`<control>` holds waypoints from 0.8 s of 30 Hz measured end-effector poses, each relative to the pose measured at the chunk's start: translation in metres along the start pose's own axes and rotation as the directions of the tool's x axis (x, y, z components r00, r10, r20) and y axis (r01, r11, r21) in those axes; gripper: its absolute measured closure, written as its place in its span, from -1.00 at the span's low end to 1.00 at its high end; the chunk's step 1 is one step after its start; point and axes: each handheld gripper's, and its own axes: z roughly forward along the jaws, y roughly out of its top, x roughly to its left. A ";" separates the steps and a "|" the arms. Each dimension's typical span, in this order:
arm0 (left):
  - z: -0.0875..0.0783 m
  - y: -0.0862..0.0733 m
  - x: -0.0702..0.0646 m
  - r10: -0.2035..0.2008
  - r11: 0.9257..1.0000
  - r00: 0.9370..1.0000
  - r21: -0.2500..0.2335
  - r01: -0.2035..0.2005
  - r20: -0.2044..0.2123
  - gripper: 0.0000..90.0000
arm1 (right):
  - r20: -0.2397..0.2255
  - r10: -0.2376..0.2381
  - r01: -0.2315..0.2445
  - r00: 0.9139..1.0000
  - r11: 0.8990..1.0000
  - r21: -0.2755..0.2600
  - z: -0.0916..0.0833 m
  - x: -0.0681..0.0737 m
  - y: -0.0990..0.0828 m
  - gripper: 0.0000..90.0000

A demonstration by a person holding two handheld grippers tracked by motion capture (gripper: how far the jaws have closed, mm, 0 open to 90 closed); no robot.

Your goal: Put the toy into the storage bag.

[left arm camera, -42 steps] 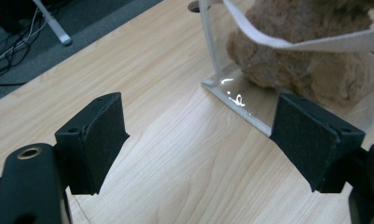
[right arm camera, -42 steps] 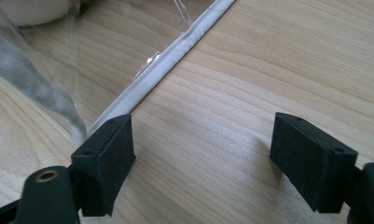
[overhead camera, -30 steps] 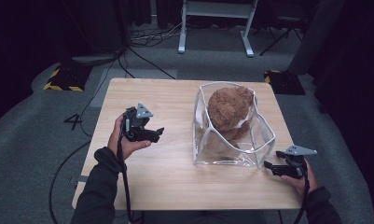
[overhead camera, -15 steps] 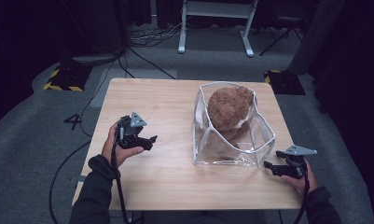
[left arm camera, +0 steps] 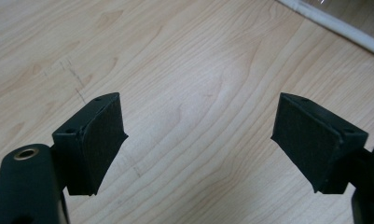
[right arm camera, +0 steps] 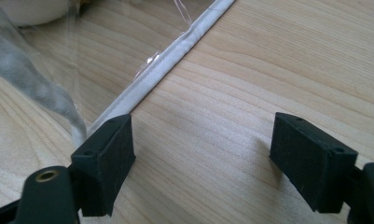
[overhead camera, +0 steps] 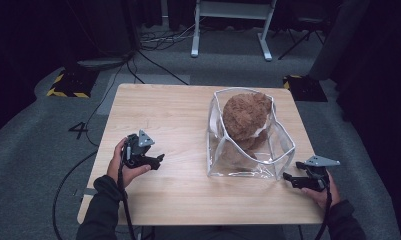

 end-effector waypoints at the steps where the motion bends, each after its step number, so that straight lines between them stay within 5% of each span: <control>1: 0.001 -0.003 0.000 0.001 1.000 1.000 0.006 -0.001 0.000 -0.63 | 0.000 -0.001 0.001 1.000 1.000 0.000 0.000 0.000 0.000 -0.52; 10: 0.003 -0.024 0.002 -0.029 0.999 0.999 0.035 0.029 0.022 -0.63 | 0.000 0.000 0.000 1.000 1.000 0.000 0.000 0.000 0.000 -0.52; 24: -0.001 -0.047 0.002 -0.032 0.998 0.999 0.057 0.033 -0.018 -0.63 | 0.000 -0.001 0.001 1.000 1.000 0.000 0.000 0.000 0.000 -0.52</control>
